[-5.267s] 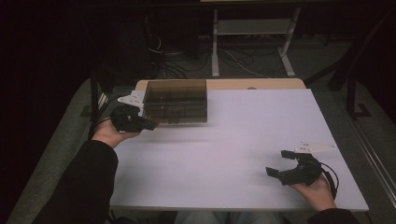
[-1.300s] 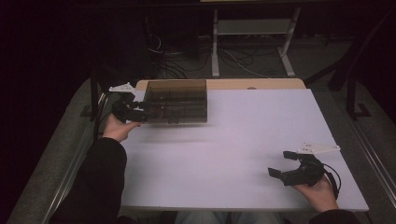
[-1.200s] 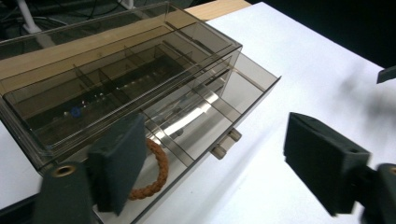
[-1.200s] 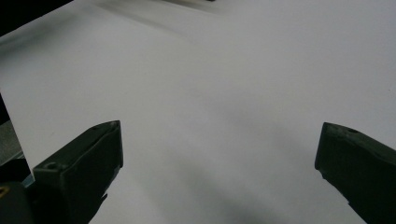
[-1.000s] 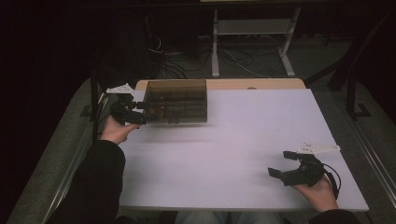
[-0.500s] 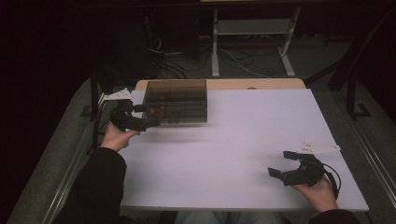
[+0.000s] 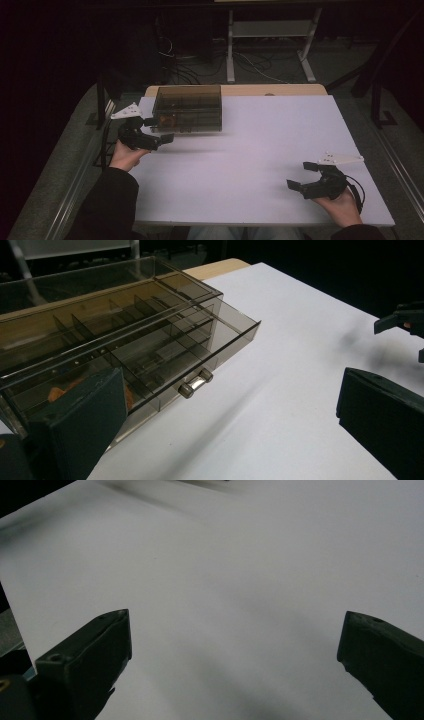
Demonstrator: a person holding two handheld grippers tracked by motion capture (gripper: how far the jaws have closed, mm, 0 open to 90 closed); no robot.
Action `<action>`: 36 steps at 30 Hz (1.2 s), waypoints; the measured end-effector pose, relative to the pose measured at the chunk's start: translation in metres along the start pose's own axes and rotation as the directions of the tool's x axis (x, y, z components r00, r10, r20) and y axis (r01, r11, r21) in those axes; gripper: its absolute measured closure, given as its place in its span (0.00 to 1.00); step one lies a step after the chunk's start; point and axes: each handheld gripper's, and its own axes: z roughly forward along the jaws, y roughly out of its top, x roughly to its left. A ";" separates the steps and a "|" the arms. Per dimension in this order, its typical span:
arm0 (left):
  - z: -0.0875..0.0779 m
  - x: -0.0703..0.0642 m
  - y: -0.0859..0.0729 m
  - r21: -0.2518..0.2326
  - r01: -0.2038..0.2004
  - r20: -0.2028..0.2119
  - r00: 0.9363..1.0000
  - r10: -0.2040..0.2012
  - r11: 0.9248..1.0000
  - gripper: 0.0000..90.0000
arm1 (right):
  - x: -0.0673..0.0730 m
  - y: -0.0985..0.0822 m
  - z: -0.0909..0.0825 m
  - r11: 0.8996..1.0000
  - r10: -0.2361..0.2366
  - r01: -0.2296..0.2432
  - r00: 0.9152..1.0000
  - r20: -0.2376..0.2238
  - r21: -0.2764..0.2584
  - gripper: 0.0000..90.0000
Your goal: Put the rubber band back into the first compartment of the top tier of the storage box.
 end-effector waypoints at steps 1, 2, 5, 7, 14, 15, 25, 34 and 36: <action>0.000 -0.001 -0.001 -0.002 0.001 0.001 1.000 0.000 1.000 0.00 | 0.000 0.000 0.000 1.000 0.000 0.000 1.000 0.000 0.000 0.01; 0.000 -0.002 -0.002 -0.004 -0.003 0.003 1.000 0.003 1.000 0.00 | 0.000 0.000 0.000 1.000 0.001 -0.001 1.000 0.000 0.000 0.01; 0.001 -0.007 -0.004 -0.005 -0.011 0.008 1.000 0.012 1.000 0.00 | 0.000 0.000 0.000 1.000 0.000 0.000 1.000 0.000 0.000 0.01; 0.001 -0.010 -0.006 -0.009 -0.017 0.003 1.000 0.017 1.000 0.00 | 0.000 0.000 0.000 1.000 0.000 0.000 1.000 0.000 0.001 0.01; 0.004 -0.021 -0.012 -0.024 -0.032 0.019 0.999 0.033 0.999 0.00 | 0.000 0.000 0.000 1.000 0.001 -0.001 1.000 -0.001 0.000 0.01; 0.004 -0.022 -0.013 -0.028 -0.033 0.022 0.999 0.033 0.999 0.00 | 0.000 0.000 0.000 1.000 0.001 -0.001 1.000 -0.001 0.000 0.01; 0.008 -0.036 -0.022 -0.031 -0.048 0.051 0.997 0.049 0.998 0.00 | 0.000 0.000 0.000 1.000 0.001 -0.001 1.000 -0.001 0.000 0.01; 0.012 -0.046 -0.030 -0.012 -0.059 0.072 0.996 0.059 0.998 0.00 | 0.000 0.000 0.000 1.000 0.001 -0.001 1.000 0.000 -0.002 0.01; 0.013 -0.048 -0.033 -0.010 -0.058 0.080 0.995 0.059 0.998 0.00 | 0.000 0.000 0.000 1.000 -0.001 0.001 1.000 0.000 -0.003 0.01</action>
